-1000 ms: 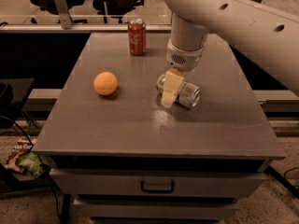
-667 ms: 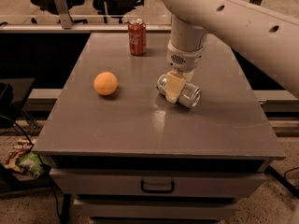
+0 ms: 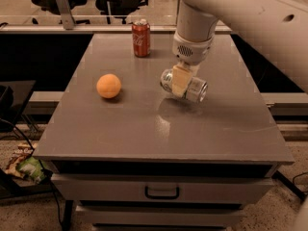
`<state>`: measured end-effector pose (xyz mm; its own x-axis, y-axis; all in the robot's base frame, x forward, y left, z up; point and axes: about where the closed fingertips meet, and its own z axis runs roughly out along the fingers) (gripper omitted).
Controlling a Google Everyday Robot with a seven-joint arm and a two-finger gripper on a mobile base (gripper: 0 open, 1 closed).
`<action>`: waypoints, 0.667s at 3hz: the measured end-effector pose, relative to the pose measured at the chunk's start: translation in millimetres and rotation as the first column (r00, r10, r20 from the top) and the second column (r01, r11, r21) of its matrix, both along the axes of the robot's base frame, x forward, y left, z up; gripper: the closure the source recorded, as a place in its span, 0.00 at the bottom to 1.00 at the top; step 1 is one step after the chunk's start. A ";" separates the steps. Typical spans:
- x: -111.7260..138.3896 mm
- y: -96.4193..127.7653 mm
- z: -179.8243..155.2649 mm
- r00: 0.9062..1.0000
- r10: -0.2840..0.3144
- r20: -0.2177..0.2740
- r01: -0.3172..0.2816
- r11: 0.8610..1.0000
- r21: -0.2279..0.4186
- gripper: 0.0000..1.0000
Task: Pick 7up can
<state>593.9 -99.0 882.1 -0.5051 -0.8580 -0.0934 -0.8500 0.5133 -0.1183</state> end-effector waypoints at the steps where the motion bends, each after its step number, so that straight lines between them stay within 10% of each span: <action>1: -2.7 5.0 32.2 0.999 0.048 0.009 -0.049 0.998 0.043 1.00; 2: -5.5 18.8 79.0 0.991 0.123 0.050 -0.127 0.987 0.100 1.00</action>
Offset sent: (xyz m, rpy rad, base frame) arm -0.0285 0.0203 0.1208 0.1192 -0.0025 0.1966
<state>588.3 -80.2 961.1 -0.3879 -0.8988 -0.2040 -0.9035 0.4146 -0.1088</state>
